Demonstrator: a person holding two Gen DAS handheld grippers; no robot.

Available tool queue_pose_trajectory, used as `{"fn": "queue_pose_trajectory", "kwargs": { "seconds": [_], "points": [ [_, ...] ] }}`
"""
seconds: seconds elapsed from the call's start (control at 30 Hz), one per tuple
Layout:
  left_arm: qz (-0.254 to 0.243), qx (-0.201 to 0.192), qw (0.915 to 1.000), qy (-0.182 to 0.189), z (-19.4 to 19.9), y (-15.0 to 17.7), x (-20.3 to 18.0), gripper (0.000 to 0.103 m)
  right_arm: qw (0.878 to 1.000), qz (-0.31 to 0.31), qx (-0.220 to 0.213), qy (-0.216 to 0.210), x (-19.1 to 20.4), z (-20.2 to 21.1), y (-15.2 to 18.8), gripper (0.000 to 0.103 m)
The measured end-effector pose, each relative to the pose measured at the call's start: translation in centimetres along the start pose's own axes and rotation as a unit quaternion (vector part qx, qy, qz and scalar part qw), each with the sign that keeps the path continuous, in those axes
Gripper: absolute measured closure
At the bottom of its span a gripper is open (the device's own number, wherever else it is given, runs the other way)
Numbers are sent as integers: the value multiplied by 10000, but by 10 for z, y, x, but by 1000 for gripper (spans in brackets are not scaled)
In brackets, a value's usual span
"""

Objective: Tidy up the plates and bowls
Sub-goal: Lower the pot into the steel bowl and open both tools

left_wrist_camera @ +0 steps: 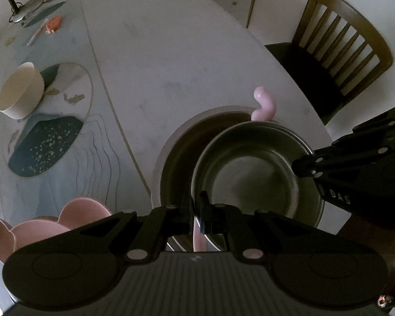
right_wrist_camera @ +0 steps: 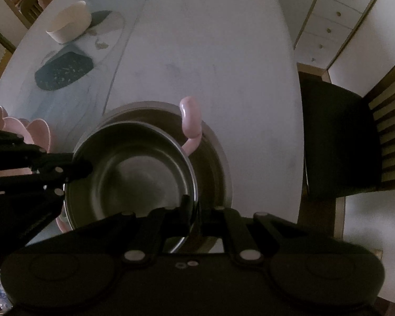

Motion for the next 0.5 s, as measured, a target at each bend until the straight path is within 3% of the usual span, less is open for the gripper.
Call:
{"fn": "queue_pose_trajectory", "kwargs": {
  "seconds": [0.5],
  "points": [
    [-65,49,9999,-113,-17,-2,2,99,10000,27,90,6,0,-11,-5,94]
  ]
}}
Point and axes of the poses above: each gripper's, at about its wrist camera, not at the fingertips, and z roughly against the way its jaws point, x to its left, y to its underside, the point moved 2 cm from there along -z, roughly the way its jaws point, and after that the axes turned 6 degrees about -z, right-handed, at the moved point
